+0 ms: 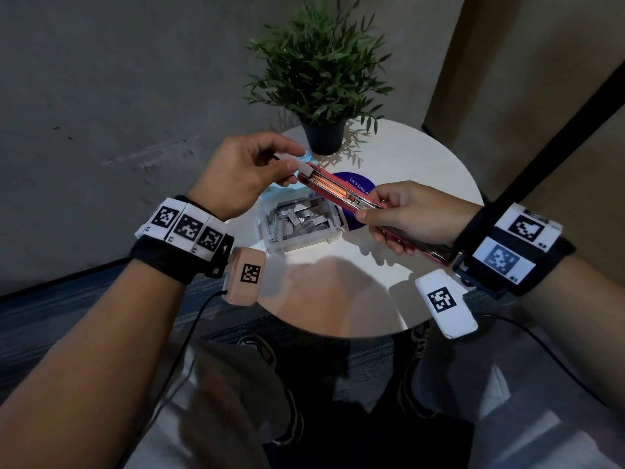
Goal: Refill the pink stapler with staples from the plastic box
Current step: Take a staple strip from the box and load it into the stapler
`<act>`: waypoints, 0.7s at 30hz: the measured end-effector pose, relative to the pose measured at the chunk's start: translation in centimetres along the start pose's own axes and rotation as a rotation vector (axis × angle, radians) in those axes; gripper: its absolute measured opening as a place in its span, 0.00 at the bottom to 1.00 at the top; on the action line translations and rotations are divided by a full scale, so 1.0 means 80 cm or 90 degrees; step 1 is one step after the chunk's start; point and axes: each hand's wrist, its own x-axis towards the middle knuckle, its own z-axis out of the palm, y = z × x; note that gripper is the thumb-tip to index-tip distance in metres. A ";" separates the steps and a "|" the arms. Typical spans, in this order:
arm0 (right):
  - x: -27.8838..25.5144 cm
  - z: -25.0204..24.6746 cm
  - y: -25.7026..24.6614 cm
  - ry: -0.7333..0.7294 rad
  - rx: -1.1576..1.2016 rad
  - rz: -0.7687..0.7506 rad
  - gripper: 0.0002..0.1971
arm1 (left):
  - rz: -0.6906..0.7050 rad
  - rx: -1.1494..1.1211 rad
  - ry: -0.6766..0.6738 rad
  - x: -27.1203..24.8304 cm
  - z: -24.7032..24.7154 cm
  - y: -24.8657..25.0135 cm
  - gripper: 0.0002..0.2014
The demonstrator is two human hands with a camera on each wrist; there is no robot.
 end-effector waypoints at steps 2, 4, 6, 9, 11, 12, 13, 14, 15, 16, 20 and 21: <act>-0.001 0.000 -0.001 -0.001 -0.003 0.001 0.18 | -0.003 0.011 0.000 0.000 0.001 0.000 0.09; -0.001 0.000 -0.001 -0.002 -0.007 0.001 0.18 | -0.006 0.020 0.000 0.000 0.000 -0.001 0.09; -0.002 0.000 -0.002 -0.002 -0.009 -0.001 0.18 | -0.008 0.022 0.000 0.000 -0.001 -0.001 0.09; -0.001 0.000 -0.002 0.001 -0.008 -0.001 0.18 | -0.007 0.027 0.005 0.000 -0.001 -0.001 0.09; 0.000 0.001 -0.001 0.002 -0.004 0.002 0.18 | -0.001 0.044 0.003 0.000 0.000 -0.001 0.08; 0.000 0.002 0.000 0.002 -0.002 0.003 0.17 | 0.005 0.060 -0.001 -0.001 0.001 -0.001 0.07; 0.001 0.002 0.001 0.001 -0.003 0.003 0.17 | 0.012 0.078 -0.004 -0.001 0.002 -0.001 0.07; 0.001 0.003 0.001 0.000 -0.003 0.003 0.16 | 0.018 0.091 -0.006 -0.001 0.002 -0.001 0.07; 0.001 0.003 0.001 0.000 -0.002 0.002 0.15 | 0.020 0.095 -0.006 -0.002 0.002 -0.001 0.07; 0.001 0.003 0.001 0.000 -0.001 0.000 0.15 | 0.018 0.089 -0.004 -0.001 0.002 -0.001 0.07; 0.003 0.002 0.001 0.012 0.003 0.000 0.16 | 0.007 0.056 0.005 -0.002 -0.001 -0.001 0.07; 0.003 0.001 0.001 0.015 0.004 0.000 0.16 | 0.005 0.057 0.005 -0.002 -0.001 -0.001 0.07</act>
